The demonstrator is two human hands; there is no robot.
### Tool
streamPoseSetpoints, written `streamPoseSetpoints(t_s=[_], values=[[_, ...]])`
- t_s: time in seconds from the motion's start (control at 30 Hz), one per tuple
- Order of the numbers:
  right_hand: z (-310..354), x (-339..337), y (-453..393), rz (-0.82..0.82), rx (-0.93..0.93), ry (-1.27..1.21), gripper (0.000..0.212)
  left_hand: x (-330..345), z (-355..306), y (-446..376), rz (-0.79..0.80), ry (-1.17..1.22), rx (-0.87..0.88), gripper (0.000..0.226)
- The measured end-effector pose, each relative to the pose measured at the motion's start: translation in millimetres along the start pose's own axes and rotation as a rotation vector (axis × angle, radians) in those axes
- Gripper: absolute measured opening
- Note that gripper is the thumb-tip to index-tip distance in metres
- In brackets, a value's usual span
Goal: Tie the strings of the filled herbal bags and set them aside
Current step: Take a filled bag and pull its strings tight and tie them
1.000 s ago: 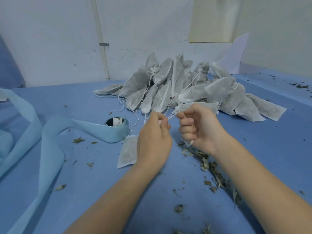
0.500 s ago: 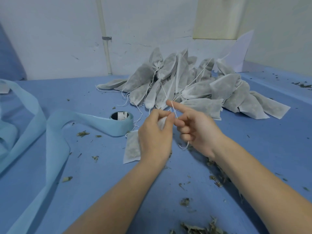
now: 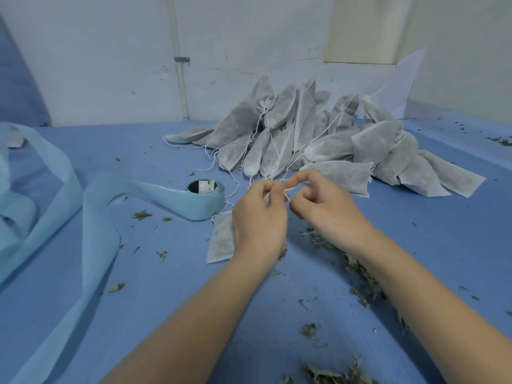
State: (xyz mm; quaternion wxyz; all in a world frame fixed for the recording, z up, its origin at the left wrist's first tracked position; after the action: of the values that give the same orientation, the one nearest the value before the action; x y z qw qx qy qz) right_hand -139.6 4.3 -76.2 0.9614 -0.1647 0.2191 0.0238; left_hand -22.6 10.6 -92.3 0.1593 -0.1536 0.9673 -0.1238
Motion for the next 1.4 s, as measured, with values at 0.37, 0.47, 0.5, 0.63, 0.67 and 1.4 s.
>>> streamPoseSetpoints(t_s=[0.37,0.47,0.5,0.63,0.67,1.4], values=[[-20.0,-9.5,-5.1,0.141,0.197,-0.264,0.022,3.7,3.8,-1.0,0.09,0.193,-0.008,0.025],[-19.1,-17.5,-4.1,0.125,0.194,-0.184,0.022,6.8,-0.6,4.2,0.142,0.176,0.022,0.024],[-19.7,-19.6,-3.8,0.126,0.212,-0.176,0.023,7.6,-2.9,6.1,0.153,0.147,0.05,0.025],[-26.6,-22.2,-2.3,0.115,0.349,-0.355,0.016,10.6,-13.7,11.5,0.135,-0.122,0.259,0.019],[-29.5,-22.7,-2.4,0.095,0.392,-0.407,0.014,10.8,-14.8,12.0,0.113,-0.185,0.289,0.015],[-23.7,-13.6,0.6,0.076,0.439,-0.582,0.007,13.2,-0.7,7.9,0.105,-0.09,0.016,0.015]])
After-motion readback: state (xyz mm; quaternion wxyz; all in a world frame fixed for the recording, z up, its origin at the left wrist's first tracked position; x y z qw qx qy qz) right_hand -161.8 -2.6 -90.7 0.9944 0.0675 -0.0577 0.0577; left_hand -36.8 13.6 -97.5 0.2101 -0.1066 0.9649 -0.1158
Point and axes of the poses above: each hand's wrist, its own y-axis away from the middle knuckle, its own x-axis out of the palm, z = x × y, the point moved 7 cm from there along -y, towards the middle knuckle, and after that the axes turned 6 degrees about -y, right-handed, at the moved point
